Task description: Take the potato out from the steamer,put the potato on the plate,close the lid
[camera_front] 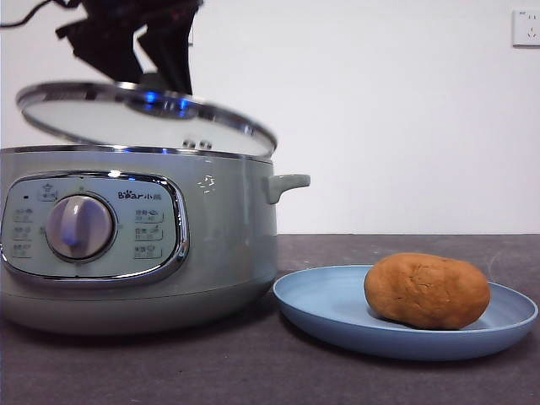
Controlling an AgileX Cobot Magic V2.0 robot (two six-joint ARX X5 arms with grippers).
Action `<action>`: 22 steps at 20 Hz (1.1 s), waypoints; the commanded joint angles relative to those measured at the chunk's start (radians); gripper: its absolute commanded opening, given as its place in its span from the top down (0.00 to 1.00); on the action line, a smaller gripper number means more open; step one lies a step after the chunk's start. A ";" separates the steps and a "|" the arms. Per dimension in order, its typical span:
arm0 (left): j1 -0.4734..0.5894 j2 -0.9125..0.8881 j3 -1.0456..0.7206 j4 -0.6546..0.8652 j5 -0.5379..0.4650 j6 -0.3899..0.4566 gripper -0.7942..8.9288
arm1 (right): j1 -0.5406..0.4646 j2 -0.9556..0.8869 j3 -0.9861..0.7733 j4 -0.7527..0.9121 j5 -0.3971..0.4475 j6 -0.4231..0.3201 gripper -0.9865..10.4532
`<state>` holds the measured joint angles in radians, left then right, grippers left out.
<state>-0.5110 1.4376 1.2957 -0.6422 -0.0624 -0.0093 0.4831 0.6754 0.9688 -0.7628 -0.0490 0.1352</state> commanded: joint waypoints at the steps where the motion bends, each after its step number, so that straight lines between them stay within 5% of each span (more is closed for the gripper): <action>1: 0.013 -0.008 -0.059 0.053 0.047 -0.003 0.93 | 0.001 -0.003 0.003 0.005 0.003 0.007 0.53; 22: 0.014 -0.100 -0.125 -0.042 0.038 -0.025 0.90 | 0.001 -0.002 0.004 0.051 0.003 0.015 0.53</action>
<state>-0.4995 1.3518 1.1790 -0.6701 -0.0235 -0.0132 0.4831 0.6754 0.9688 -0.7174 -0.0490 0.1398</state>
